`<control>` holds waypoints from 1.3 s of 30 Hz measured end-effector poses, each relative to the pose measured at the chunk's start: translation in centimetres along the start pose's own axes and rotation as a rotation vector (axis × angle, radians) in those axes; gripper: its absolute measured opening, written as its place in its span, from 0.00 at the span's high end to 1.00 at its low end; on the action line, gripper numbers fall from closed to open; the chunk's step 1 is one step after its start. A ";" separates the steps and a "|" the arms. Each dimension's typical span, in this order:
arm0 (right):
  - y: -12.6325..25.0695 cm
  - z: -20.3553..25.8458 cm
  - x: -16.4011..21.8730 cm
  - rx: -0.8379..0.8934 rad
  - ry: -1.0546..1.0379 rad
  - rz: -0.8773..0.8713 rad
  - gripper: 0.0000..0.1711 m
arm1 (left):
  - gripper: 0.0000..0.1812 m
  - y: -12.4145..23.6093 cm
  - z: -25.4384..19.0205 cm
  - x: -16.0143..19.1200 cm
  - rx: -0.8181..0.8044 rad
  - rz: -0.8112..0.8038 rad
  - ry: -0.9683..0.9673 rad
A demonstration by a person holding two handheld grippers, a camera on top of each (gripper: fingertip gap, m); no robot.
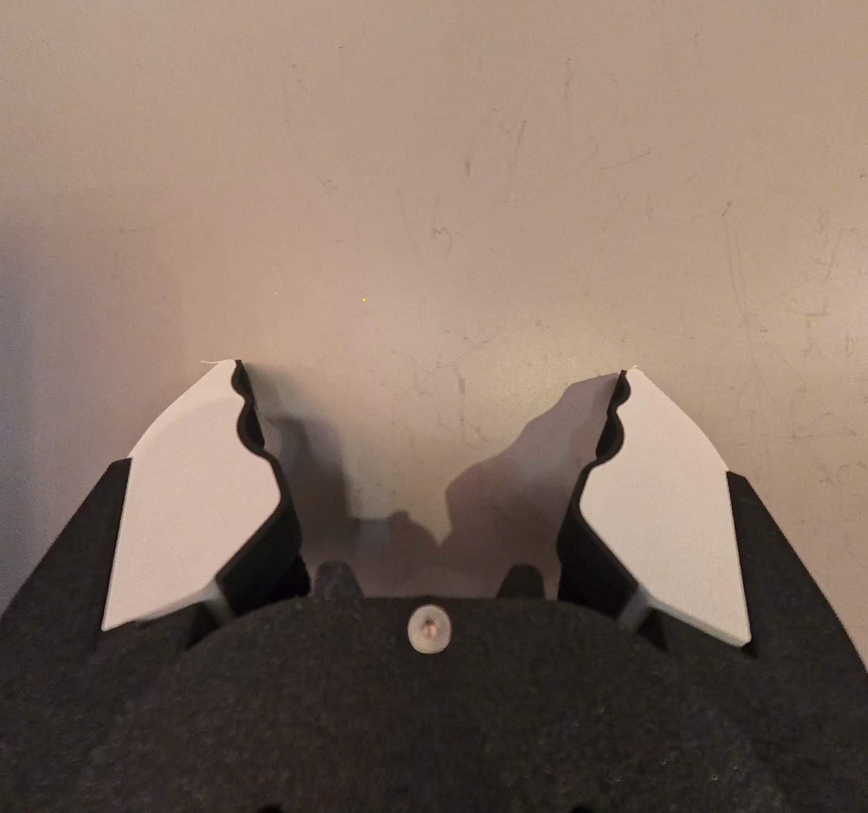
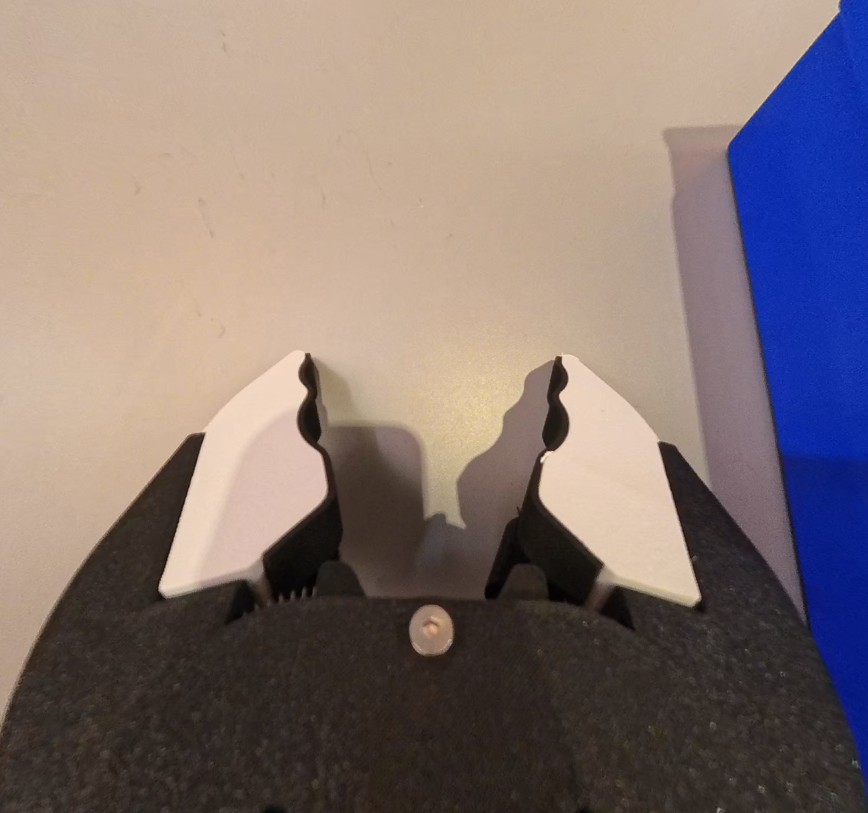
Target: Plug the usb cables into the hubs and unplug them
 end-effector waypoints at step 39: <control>-0.7 2.1 -0.3 -0.157 0.163 0.022 0.15 | 0.21 -0.3 0.0 -0.2 0.016 0.013 -0.021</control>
Point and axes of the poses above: each gripper's, where its closed fingertips meet, y back along the fingers, x out of its underside, z = x × y across the jaws, the point moved 4 cm from there along y, back along the fingers, and after that the axes turned 15 degrees about y, right-handed, at the moved point
